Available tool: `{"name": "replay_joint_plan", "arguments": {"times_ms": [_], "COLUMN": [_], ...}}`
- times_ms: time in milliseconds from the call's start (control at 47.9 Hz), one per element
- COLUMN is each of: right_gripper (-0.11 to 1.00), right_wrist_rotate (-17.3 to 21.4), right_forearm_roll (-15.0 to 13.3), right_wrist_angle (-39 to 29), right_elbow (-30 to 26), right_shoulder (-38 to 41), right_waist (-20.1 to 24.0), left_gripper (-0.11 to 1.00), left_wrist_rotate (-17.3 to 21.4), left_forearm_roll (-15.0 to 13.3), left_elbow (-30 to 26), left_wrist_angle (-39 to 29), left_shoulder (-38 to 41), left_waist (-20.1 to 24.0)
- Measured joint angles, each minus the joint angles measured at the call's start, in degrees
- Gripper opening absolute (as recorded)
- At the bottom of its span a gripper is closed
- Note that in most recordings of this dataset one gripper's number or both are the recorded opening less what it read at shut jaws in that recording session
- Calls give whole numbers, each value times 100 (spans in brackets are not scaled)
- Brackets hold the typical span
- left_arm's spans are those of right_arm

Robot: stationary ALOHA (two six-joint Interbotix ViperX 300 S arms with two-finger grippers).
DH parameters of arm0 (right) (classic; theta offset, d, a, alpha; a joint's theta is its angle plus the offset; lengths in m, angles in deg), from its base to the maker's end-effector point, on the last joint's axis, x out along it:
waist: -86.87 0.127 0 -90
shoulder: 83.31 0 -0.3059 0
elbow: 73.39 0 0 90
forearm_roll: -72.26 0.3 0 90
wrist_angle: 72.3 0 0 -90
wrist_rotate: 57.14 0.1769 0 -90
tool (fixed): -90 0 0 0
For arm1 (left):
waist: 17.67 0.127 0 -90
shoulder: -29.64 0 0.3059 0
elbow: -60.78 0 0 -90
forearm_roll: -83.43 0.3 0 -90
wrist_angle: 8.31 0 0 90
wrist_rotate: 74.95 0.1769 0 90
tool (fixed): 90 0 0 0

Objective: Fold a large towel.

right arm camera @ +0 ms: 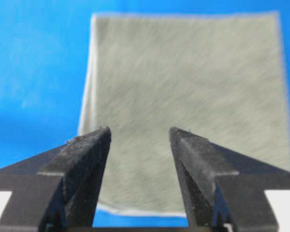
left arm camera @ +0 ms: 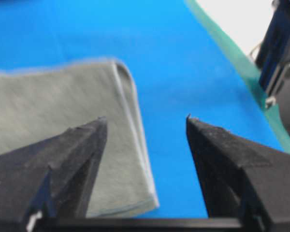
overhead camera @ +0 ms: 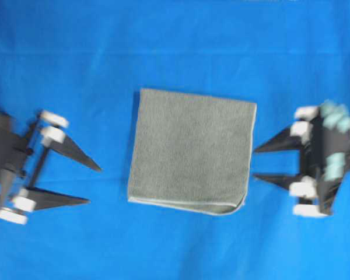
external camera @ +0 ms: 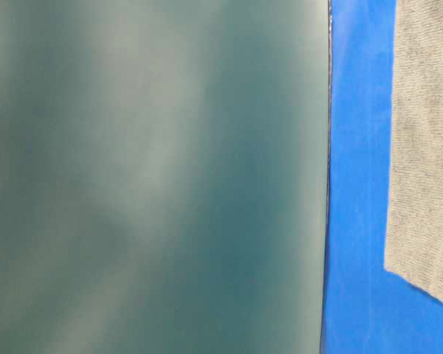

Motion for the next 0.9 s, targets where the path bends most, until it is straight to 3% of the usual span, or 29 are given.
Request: {"name": "replay_joint_plan", "arguments": {"times_ms": [251,418,564,752,898], "right_gripper": [57,57,57,57,56], "right_wrist_rotate": [9,176,606,1380,1890], "right_forearm_roll": [-475,-782,-1099,-1485,-1837], "right_wrist_angle": [-176,-281,-404,-519,-580], "right_elbow": [598,1125,1714,2479,2769], "right_shoulder": [-1477,-2303,-2936,-3516,-3630], "right_waist": [0,0,0,0,0], "left_gripper": [63,63,62,62,62], "left_wrist_rotate": [88,0,-26,-422,-729], "left_forearm_roll": [0,0,-9,-9,-18], "left_elbow": [369,782,1213,1934,2250], "left_wrist_angle": [-615,-967,-984,-923,-923], "left_shoulder": [-1485,-2188,-2698,-3401,-3735], "left_waist": [237,633,914,1222,1441]}}
